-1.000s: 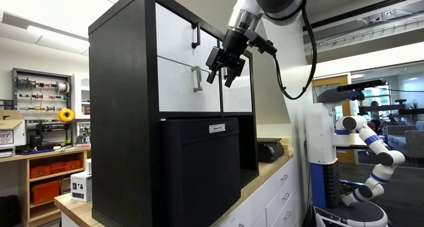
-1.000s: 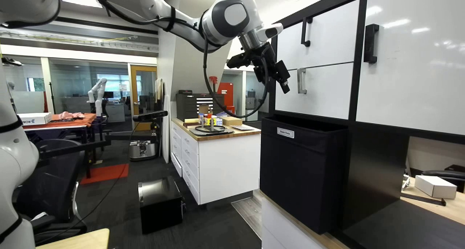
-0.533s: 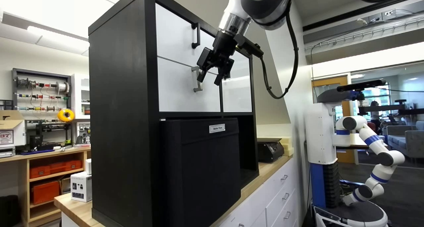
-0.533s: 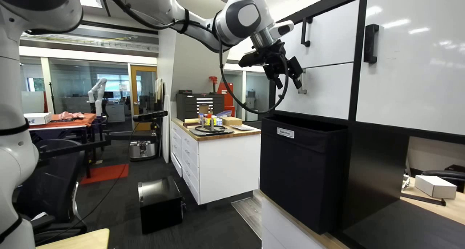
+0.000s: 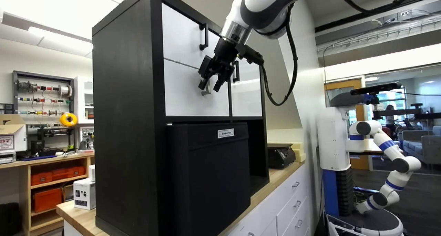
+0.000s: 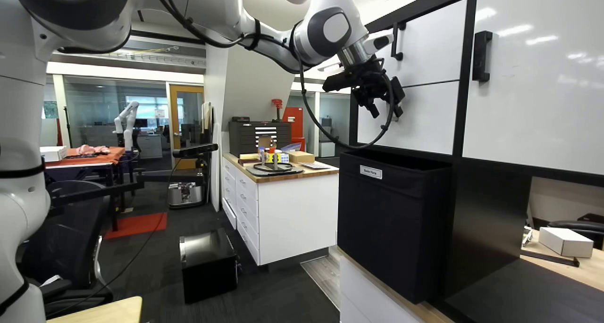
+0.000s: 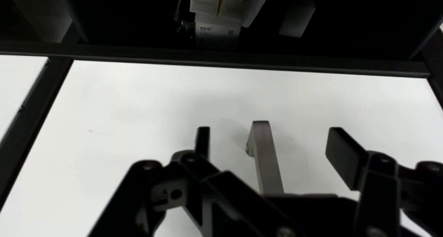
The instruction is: Open the bottom white drawer on the left
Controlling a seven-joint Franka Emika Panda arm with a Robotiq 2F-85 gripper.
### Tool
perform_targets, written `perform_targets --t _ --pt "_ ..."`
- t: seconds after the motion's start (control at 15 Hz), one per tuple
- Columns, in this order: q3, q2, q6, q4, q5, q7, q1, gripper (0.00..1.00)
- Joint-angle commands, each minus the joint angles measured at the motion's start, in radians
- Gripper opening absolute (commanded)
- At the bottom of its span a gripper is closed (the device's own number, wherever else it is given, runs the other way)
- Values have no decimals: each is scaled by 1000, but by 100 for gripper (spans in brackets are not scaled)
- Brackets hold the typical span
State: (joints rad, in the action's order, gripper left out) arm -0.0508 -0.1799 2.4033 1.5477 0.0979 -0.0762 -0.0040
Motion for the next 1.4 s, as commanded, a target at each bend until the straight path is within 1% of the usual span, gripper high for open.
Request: perform_targets --t 0.0,0.53,0.67,0.73,0.93,1.13,1.33 --pt "13 -12 19 -27 -24 32 8 56" --pt "12 12 21 -2 -28 28 10 3" --pt "15 20 25 11 -25 27 11 2" --pt "15 24 26 17 -24 26 12 5" --pt "15 46 32 52 -23 19 14 5" --pt "13 87 45 118 -28 9 15 5" --pt "9 148 71 212 -36 -1 18 5"
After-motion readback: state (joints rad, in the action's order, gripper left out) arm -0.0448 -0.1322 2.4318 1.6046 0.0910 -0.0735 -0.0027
